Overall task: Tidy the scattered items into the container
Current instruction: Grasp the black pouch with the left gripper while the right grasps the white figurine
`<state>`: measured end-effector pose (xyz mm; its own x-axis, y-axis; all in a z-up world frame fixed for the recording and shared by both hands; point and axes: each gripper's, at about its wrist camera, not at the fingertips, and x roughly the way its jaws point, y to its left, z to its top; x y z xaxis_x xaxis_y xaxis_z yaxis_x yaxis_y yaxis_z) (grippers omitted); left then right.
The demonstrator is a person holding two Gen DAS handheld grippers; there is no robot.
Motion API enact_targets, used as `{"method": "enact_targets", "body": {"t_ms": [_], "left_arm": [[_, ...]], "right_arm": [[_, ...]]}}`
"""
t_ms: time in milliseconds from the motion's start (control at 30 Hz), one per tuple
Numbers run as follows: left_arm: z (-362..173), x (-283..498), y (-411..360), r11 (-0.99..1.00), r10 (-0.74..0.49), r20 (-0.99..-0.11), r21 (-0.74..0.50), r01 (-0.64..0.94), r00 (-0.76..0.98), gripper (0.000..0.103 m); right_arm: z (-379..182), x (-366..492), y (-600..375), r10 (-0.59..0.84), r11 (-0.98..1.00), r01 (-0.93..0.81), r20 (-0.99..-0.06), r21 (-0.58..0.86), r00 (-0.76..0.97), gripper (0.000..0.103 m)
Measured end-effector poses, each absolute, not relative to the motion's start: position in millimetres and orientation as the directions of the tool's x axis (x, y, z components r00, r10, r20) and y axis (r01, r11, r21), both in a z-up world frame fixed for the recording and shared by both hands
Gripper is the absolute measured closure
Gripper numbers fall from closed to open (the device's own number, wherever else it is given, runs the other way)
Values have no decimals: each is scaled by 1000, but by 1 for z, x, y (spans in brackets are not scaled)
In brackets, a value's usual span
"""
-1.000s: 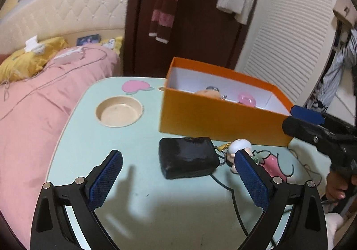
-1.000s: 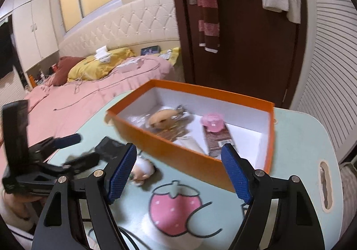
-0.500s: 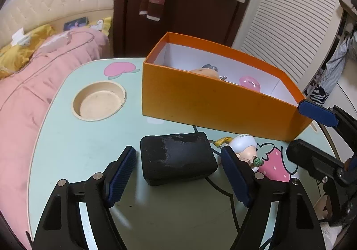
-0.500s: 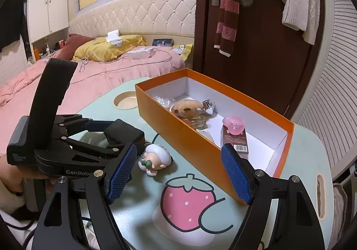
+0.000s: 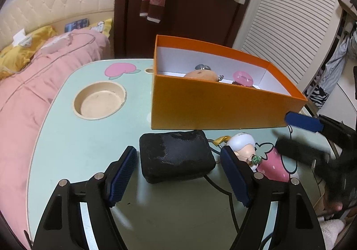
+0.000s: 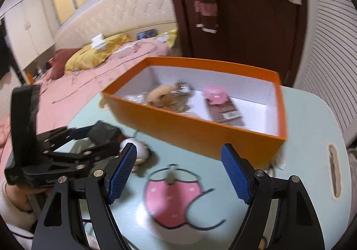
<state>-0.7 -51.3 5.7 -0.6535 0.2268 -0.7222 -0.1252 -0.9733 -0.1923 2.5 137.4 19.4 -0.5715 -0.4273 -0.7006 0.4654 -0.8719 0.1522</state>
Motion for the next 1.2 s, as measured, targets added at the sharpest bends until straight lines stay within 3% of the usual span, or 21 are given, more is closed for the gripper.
{"method": "enact_targets", "body": {"t_ms": [67, 167, 533, 767, 833, 967, 1033, 1200], "left_arm": [[6, 0, -52, -975, 220, -723, -186, -123, -654, 29], [5, 1, -55, -975, 218, -720, -190, -116, -659, 39], [4, 12, -75, -979, 193, -715, -186, -83, -672, 39], [0, 16, -80, -984, 170, -713, -163, -75, -681, 39], [-1, 16, -80, -984, 169, -711, -160, -76, -682, 36], [-1, 14, -79, -984, 171, -709, -162, -78, -684, 32], [-1, 15, -81, -980, 192, -703, -179, -91, -685, 40], [0, 16, -85, -973, 214, -694, -211, -91, -688, 40]], "right_arm": [[18, 6, 121, -445, -843, 522, -709, 127, -547, 25], [15, 4, 102, -435, -827, 556, -725, 86, -534, 35], [1, -21, 90, -436, -825, 546, -781, 147, -448, 45], [-10, -21, 66, -365, -822, 568, -813, 53, -453, 47], [-10, -19, 61, -350, -818, 575, -812, 22, -467, 55], [-11, -17, 61, -330, -825, 566, -809, -3, -486, 60], [-10, -15, 65, -326, -834, 552, -806, -2, -495, 64], [-10, -11, 78, -350, -845, 534, -796, 41, -494, 64]]}}
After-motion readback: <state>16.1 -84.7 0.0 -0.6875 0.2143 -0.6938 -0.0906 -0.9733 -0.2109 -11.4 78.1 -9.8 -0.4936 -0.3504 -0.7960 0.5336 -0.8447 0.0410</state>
